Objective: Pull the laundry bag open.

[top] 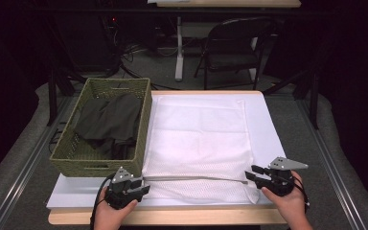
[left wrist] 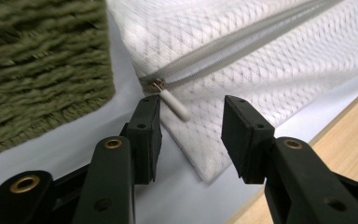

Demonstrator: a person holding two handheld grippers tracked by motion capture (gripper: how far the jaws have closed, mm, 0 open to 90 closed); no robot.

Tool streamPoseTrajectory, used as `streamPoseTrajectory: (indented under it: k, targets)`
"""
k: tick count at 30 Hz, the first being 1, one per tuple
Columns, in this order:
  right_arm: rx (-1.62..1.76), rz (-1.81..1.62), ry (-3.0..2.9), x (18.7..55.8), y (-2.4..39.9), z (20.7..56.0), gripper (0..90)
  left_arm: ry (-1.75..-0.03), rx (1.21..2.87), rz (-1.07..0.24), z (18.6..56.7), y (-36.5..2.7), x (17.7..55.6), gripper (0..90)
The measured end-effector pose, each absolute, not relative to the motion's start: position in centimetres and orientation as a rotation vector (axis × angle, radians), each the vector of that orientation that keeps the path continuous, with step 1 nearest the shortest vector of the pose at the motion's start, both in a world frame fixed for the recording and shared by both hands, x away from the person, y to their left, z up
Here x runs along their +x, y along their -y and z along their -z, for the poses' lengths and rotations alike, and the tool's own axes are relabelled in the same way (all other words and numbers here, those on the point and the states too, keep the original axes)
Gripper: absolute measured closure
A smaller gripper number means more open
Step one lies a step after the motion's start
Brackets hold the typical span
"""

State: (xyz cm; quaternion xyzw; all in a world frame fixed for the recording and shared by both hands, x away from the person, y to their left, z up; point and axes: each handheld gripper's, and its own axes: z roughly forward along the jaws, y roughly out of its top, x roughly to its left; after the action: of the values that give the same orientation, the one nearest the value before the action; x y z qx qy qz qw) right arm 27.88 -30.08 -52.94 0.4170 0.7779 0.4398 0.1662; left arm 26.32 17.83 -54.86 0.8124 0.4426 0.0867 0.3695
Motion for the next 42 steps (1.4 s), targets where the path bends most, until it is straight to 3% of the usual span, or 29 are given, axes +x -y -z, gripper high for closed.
streamPoseTrajectory:
  k: [8, 16, 42]
  targets:
    - [1.195, -1.258, -2.218, 27.8, 30.0, 53.1, 59.2, -1.118, 2.174, -0.269, 55.5, -16.8, 25.9, 66.0]
    - [1.169, -1.245, -2.234, 27.9, 29.6, 53.3, 59.4, -1.073, 2.224, -0.324, 55.5, -16.0, 25.5, 88.3]
    - [1.120, -1.249, -2.239, 27.6, 29.2, 53.0, 62.4, -1.108, 2.149, -0.225, 54.6, -17.8, 23.9, 88.0]
